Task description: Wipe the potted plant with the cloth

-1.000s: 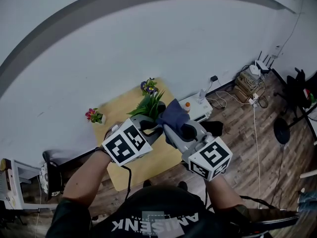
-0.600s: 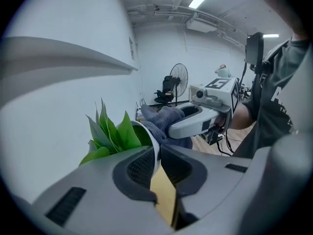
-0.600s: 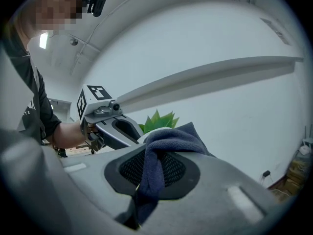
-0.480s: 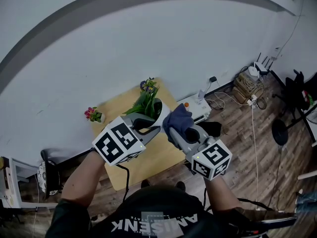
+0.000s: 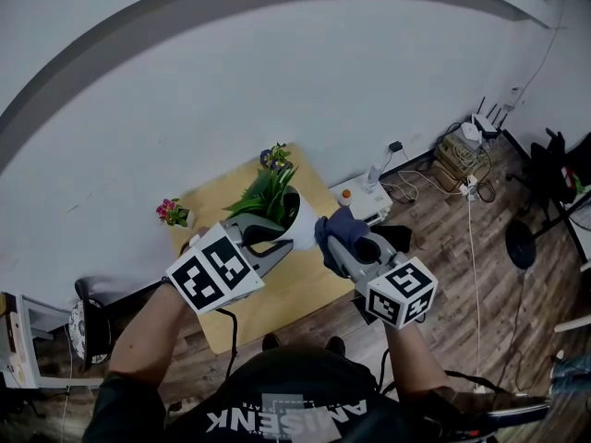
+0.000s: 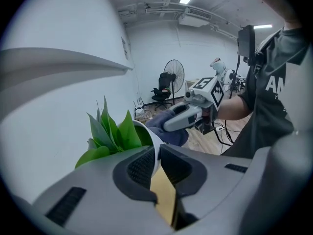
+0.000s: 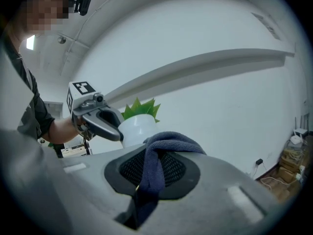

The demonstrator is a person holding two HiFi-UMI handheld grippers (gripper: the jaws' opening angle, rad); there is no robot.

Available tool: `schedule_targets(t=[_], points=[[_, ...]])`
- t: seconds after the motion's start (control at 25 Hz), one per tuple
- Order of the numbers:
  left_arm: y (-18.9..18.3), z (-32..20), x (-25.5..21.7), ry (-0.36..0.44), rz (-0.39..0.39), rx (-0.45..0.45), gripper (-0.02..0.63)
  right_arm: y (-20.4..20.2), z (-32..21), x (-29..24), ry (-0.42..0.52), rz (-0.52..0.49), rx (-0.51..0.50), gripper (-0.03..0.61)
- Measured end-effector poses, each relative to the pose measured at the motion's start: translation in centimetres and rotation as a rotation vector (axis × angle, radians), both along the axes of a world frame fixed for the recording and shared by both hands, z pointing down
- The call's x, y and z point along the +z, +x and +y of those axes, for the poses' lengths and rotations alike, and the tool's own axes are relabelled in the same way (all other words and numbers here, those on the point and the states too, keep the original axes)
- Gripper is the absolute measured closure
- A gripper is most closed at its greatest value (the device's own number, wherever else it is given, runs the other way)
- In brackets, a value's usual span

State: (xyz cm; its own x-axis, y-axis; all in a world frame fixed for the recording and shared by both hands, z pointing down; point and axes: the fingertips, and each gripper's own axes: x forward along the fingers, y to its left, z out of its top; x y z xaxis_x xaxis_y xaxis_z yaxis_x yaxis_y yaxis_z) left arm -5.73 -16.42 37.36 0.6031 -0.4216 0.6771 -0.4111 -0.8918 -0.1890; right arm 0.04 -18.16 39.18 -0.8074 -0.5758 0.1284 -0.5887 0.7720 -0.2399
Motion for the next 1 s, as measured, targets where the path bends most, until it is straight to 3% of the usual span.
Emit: schedule_targets(t=[0.32, 0.44, 0.68, 1.0], points=[[-0.1, 1.5, 0.3, 0.016, -0.015, 0.052, 0.579, -2.8, 1.7, -8.0, 0.164, -0.068, -0.126, 0.533], [-0.3, 1.9, -0.3, 0.078, -0.015, 0.067, 0.578, -4.4, 2.2, -8.0, 0.175, -0.050, -0.158, 0.534], [-1.1, 3.3, -0.1, 0.116, -0.013, 0.096, 0.580, -4.4, 3.0, -6.0, 0.135, -0.044, -0.163, 0.534], [-1.6, 3.8, 0.0, 0.131, -0.020, 0.121, 0.580, -2.6, 2.2, -0.3, -0.008, -0.026, -0.092, 0.534]])
